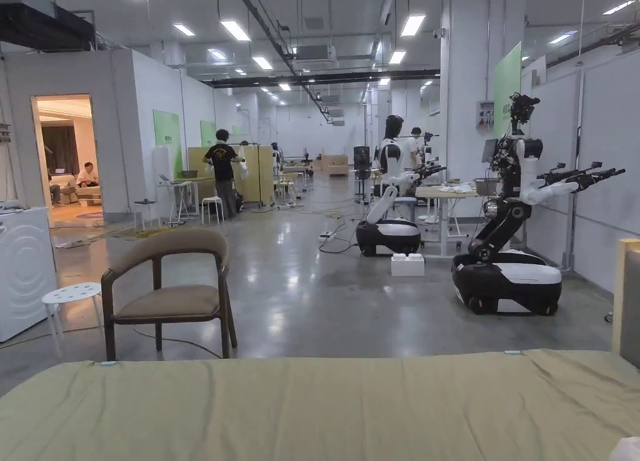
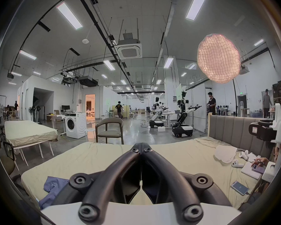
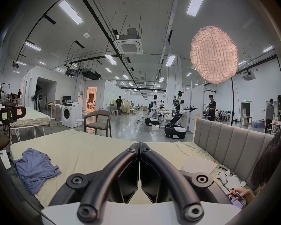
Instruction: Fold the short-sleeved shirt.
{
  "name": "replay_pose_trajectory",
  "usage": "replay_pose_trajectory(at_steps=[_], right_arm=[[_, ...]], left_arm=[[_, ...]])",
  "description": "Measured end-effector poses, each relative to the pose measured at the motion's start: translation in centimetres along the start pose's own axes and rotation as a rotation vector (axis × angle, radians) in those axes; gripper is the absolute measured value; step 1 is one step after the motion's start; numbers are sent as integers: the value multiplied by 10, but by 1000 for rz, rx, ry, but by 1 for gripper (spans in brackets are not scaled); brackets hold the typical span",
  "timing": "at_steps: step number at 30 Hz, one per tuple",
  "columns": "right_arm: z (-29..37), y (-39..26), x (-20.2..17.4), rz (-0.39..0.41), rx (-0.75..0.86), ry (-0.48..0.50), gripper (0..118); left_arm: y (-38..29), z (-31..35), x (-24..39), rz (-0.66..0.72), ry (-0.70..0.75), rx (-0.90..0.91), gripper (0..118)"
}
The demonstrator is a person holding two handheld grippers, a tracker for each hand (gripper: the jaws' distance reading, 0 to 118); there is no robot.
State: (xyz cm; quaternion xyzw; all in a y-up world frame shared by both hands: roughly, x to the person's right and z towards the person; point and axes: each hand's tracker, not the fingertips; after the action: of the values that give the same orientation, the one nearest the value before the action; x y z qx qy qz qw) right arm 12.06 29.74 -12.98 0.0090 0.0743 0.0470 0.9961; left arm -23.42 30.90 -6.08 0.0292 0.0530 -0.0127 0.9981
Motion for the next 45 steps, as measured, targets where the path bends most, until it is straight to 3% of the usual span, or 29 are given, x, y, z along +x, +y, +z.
replay_pose_trajectory(at_steps=[5, 10, 19, 22, 24, 25, 28, 30, 31, 32, 33, 35, 37, 38, 40, 43, 44, 45], right_arm=[[-1, -2, 1, -8, -14, -3, 0], [-5, -9, 0, -75, -45, 14, 0], [-6, -6, -3, -46, -37, 0, 0], [-6, -4, -5, 12, -32, -3, 0], [-6, -2, -11, 153, -27, -10, 0], [-7, -1, -16, 269, -19, -12, 0], [-12, -19, -39, 840, -40, 20, 0], [-16, -55, -53, 1282, -21, 10, 0], [-17, -70, -55, 1422, -13, 52, 0], [-16, -87, -55, 1544, -8, 108, 0], [-14, -100, -54, 1606, -12, 171, 0], [-11, -116, -53, 1627, -35, 245, 0], [-12, -118, -55, 1512, -56, 197, 0], [-14, -111, -52, 1395, -70, 173, 0], [-19, -88, -49, 1030, -100, 113, 0], [-24, -47, -18, 273, -128, 13, 0], [-23, -43, -4, 36, -113, 21, 0], [-23, -43, 8, -136, -116, 24, 0]], left_arm=[[0, 3, -5, 34, -13, 7, 0], [3, 4, -4, 41, -6, 26, 0], [8, 5, -8, 28, 8, 23, 0], [9, 3, -7, -36, 9, 11, 0], [10, 3, 1, -197, 9, 12, 0], [7, 2, 8, -346, 16, 10, 0], [-20, -2, 30, -926, -15, -3, 0], [-56, -5, 34, -1254, -100, -40, 0], [-73, -4, 32, -1387, -148, -59, 0], [-92, -3, 31, -1511, -190, -72, 0], [-108, -1, 30, -1595, -234, -93, 0], [-122, 1, 30, -1577, -291, -137, 0], [-111, -2, 24, -1279, -333, -181, 0], [-99, -6, 23, -1110, -320, -223, 0], [-76, -14, 17, -868, -225, -209, 0], [-42, -20, -10, -306, -90, -150, 0], [-39, -21, -24, -60, -86, -132, 0], [-42, -21, -35, 121, -116, -131, 0]])
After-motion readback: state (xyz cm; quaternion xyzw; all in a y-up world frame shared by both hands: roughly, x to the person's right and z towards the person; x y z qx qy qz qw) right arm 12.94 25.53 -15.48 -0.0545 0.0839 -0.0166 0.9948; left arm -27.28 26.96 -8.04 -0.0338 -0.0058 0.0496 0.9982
